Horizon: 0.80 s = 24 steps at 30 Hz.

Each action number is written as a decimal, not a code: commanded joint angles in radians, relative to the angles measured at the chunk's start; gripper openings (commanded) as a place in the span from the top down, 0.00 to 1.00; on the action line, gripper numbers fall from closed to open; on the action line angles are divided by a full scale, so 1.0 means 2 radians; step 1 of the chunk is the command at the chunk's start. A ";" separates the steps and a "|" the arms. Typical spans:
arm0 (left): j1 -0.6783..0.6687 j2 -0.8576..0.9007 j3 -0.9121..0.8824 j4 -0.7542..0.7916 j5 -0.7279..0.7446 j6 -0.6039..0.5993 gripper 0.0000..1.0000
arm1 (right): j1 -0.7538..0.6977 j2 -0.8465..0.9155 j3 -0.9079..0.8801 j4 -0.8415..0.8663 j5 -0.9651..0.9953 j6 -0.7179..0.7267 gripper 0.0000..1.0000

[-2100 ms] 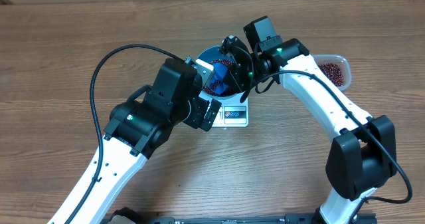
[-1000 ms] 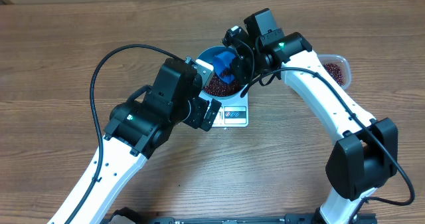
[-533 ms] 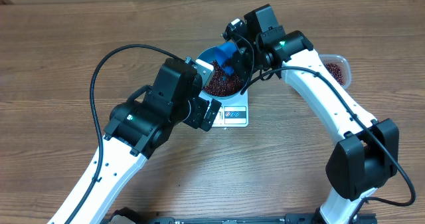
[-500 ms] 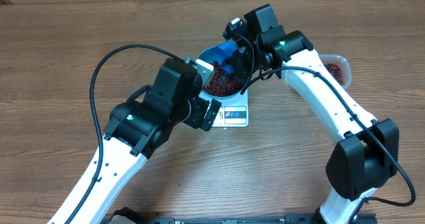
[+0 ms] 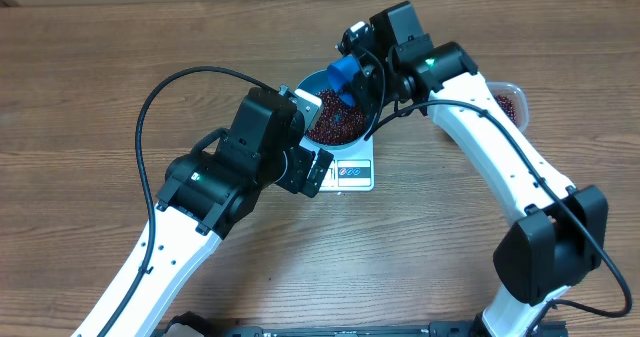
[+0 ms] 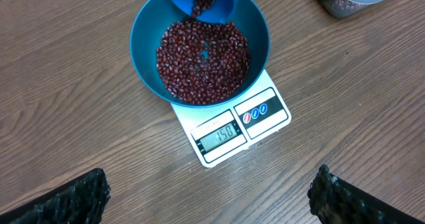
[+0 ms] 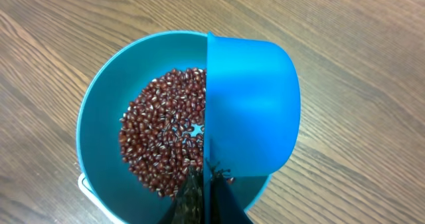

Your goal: Scoop item into bowl and weigh 150g on scale

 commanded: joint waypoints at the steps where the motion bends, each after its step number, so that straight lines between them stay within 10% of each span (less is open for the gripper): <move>1: 0.003 -0.005 0.008 0.001 0.004 0.006 0.01 | 0.000 -0.031 0.020 -0.018 0.005 -0.001 0.96; 24: 0.003 -0.005 0.008 0.001 0.004 0.006 0.00 | 0.030 -0.032 0.020 0.013 0.031 -0.030 0.96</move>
